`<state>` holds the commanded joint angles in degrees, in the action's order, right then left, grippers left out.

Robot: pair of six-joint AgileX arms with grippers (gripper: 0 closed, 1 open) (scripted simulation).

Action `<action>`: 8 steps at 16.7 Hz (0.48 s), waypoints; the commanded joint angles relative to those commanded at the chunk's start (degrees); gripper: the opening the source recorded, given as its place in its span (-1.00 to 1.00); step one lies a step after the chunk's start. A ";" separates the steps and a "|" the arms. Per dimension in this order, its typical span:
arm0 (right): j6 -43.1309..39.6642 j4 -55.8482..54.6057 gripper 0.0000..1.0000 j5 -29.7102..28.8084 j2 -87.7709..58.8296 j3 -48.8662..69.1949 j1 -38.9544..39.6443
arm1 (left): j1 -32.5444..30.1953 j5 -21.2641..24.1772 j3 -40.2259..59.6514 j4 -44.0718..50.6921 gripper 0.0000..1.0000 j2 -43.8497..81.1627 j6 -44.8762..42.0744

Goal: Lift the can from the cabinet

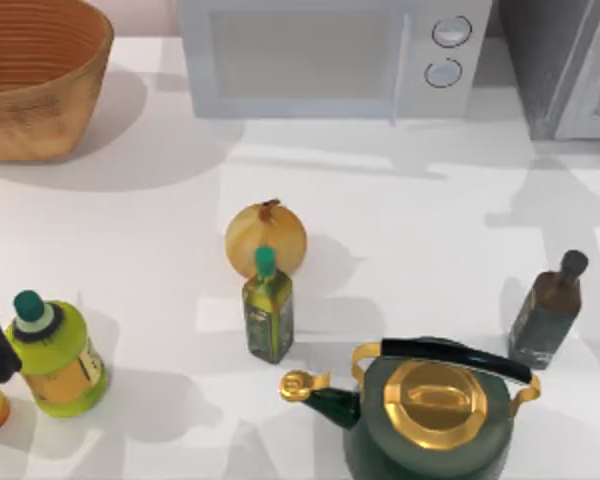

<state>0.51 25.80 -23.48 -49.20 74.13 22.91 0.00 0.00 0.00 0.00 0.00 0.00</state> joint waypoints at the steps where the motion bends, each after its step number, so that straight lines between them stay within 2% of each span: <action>1: -0.04 -1.59 -1.00 1.46 3.05 -4.63 -1.42 | 0.00 0.00 0.00 0.00 1.00 0.00 0.00; 8: -0.31 -13.73 -1.00 12.60 26.30 -39.96 -12.33 | 0.00 0.00 0.00 0.00 1.00 0.00 0.00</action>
<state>0.20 12.07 -10.88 -22.90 34.16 10.58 0.00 0.00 0.00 0.00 0.00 0.00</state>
